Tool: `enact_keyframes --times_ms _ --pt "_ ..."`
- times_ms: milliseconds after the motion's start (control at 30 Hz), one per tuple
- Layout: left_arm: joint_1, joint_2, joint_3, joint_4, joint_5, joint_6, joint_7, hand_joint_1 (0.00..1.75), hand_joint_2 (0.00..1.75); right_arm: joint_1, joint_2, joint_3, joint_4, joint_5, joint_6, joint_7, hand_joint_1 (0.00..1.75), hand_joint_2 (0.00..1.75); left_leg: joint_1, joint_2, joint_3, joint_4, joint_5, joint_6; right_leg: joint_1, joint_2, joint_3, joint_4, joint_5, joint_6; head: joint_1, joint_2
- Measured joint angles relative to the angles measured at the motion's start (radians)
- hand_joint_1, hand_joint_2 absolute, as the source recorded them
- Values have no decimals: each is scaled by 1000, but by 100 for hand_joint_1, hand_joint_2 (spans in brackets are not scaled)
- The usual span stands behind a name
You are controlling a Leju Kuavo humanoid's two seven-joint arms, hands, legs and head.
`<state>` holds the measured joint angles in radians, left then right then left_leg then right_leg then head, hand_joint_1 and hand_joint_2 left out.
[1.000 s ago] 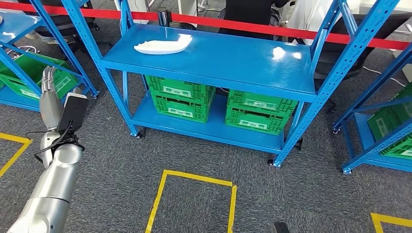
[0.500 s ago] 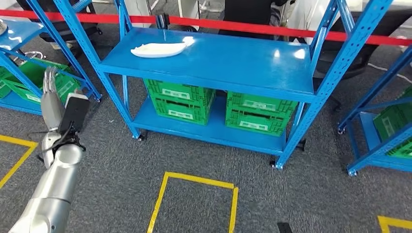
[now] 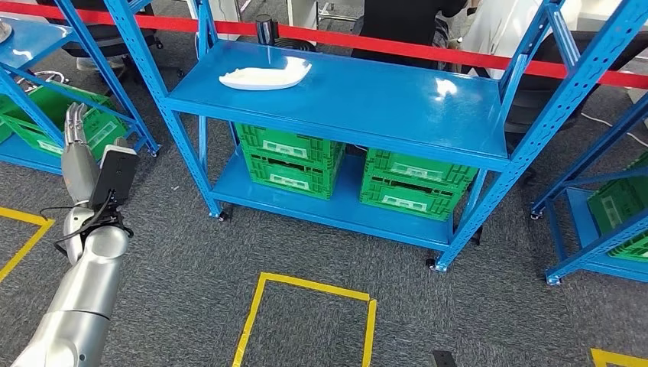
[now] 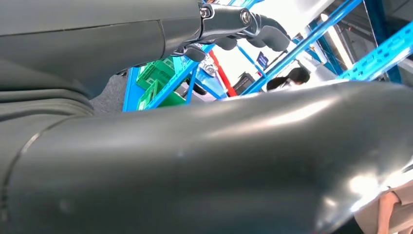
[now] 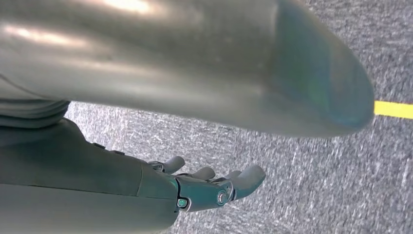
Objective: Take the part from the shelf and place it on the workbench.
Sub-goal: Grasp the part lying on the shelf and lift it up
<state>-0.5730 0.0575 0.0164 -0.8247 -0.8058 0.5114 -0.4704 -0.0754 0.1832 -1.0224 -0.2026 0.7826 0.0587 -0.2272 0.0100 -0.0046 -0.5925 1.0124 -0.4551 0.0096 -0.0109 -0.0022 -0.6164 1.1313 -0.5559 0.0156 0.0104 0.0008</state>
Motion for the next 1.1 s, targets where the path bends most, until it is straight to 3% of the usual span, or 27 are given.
enact_keyframes --times_ms 67,100,133,200,267,300,400,467,567,600,633,667,733,767,833,933,1000,1100 --pt "4 -1 0 -3 -2 -2 1 0 0 1 0 -1 0 0 0 0 0 0 -2 0 0 1 -3 6 0 0 -71 132 -51 3 3 0" --pt "6 -2 0 -3 -3 -2 2 0 0 2 0 -1 0 0 0 0 0 0 -4 -1 1 2 -4 8 1 0 -96 171 -56 2 3 0" --pt "8 -3 0 -4 -4 -3 3 0 0 3 0 -2 0 1 0 0 0 0 -5 -3 2 3 -6 8 1 0 -104 173 -41 0 3 0" --pt "10 -5 0 -7 -8 -4 6 0 0 2 0 -4 0 1 0 1 0 0 -6 -7 7 6 -11 7 3 1 -64 68 31 -9 3 0" --pt "9 -7 0 -10 -12 -5 7 0 0 1 0 -6 0 1 0 1 0 0 -9 -9 10 8 -16 0 9 1 -9 -56 82 -21 3 0" --pt "8 -7 0 -11 -13 -5 7 0 0 0 -1 -7 0 0 1 1 0 0 -11 -9 11 8 -19 -5 11 1 5 -88 90 -26 2 0" --pt "8 -8 0 -13 -18 -11 8 0 0 1 0 -9 0 -2 1 1 0 0 -9 -9 13 5 -22 -22 11 -1 12 -105 90 -39 2 0" --pt "7 -8 0 -17 -23 -15 9 0 0 0 0 -10 0 -2 1 1 0 0 -8 -8 -1 39 -44 -33 6 -1 20 -114 94 -50 -1 0" --pt "8 -6 0 -16 -25 -18 11 0 0 0 0 -11 0 -2 1 1 0 0 -3 -5 -92 221 -125 -46 4 -2 28 -117 90 -59 -6 0" --pt "11 -6 0 -16 -25 -19 12 0 0 0 1 -11 0 -1 1 1 0 0 -1 -4 -121 271 -137 -50 3 -2 30 -117 88 -59 -6 0" --pt "13 -6 0 -15 -26 -20 12 0 0 1 1 -11 0 -1 1 1 0 0 1 -3 -133 286 -130 -52 3 -1 33 -117 86 -58 -6 0" --pt "14 -6 0 -14 -26 -19 13 0 0 1 1 -12 0 -1 1 1 0 0 3 -2 -123 258 -102 -53 2 -1 36 -116 83 -56 -6 0" --pt "14 -5 0 -15 -27 -19 13 0 0 1 0 -12 0 -1 1 1 0 0 7 3 -60 121 -29 -55 0 -1 45 -114 75 -48 -6 0" --pt "13 -5 0 -15 -28 -18 13 0 0 0 0 -12 0 -1 1 1 0 0 6 4 -29 59 -7 -53 1 0 48 -112 71 -42 -6 0" --pt "13 -4 0 -14 -29 -18 13 0 0 0 0 -12 0 -1 1 1 0 0 3 3 -5 7 0 -42 4 1 48 -111 68 -31 -5 0" --pt "13 -4 0 -16 -29 -18 13 0 0 0 0 -12 0 -1 1 2 0 0 2 -1 -3 4 -1 -18 3 0 46 -106 60 -14 -3 0" --pt "11 -4 0 -18 -29 -17 13 0 0 -1 0 -13 0 2 1 2 0 0 4 -1 2 -1 -1 -5 1 1 16 -40 23 -4 0 0" --pt "15 -4 0 -19 -29 -17 13 0 0 1 0 -13 0 5 1 4 0 0 1 -1 4 0 -5 4 1 1 -88 151 -49 1 3 0"
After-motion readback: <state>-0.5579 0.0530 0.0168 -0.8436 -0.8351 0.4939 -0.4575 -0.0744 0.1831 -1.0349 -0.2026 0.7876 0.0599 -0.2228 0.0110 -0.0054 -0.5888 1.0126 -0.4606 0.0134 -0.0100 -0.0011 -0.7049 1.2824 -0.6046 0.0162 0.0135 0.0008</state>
